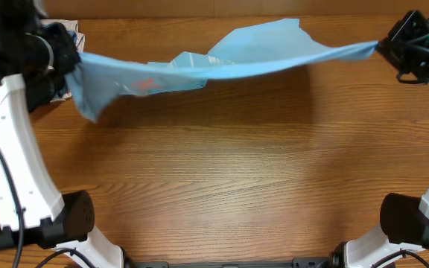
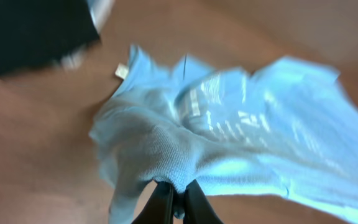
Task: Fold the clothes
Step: 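Lay the stretched shirt flat on the table with both grippers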
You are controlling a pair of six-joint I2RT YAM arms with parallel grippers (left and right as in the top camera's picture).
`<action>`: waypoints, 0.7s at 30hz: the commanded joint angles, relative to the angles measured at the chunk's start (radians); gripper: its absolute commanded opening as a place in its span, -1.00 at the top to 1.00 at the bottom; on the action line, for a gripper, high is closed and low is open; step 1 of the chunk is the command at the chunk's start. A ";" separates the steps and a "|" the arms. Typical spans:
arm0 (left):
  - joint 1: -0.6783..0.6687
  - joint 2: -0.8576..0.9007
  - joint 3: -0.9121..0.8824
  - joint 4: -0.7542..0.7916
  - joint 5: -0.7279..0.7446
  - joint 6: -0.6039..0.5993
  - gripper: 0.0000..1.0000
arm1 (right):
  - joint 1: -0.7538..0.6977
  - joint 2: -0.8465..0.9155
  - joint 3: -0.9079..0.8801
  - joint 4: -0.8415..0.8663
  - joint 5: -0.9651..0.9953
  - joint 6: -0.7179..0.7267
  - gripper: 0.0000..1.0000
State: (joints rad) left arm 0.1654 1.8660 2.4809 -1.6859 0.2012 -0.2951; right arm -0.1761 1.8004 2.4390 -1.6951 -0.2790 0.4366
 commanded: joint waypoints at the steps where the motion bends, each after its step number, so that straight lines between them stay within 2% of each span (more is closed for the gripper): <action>1: -0.031 0.018 -0.143 -0.003 0.035 0.011 0.91 | -0.002 -0.005 -0.033 0.001 0.054 -0.037 0.92; 7: -0.041 0.018 -0.345 -0.003 0.027 0.017 0.91 | -0.002 -0.005 -0.139 0.002 0.060 -0.044 0.92; 12: -0.051 0.018 -0.478 0.019 0.028 0.045 0.89 | -0.002 -0.005 -0.303 0.011 0.082 -0.044 0.92; 16: -0.085 0.018 -0.608 0.044 0.028 0.075 0.77 | -0.002 -0.005 -0.459 0.040 0.131 -0.044 0.92; 21: -0.162 0.018 -0.784 0.108 0.030 0.082 0.77 | -0.002 -0.005 -0.602 0.068 0.156 -0.044 0.92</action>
State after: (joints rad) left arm 0.0490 1.8919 1.7729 -1.5986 0.2173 -0.2462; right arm -0.1761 1.8042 1.8908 -1.6379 -0.1646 0.3992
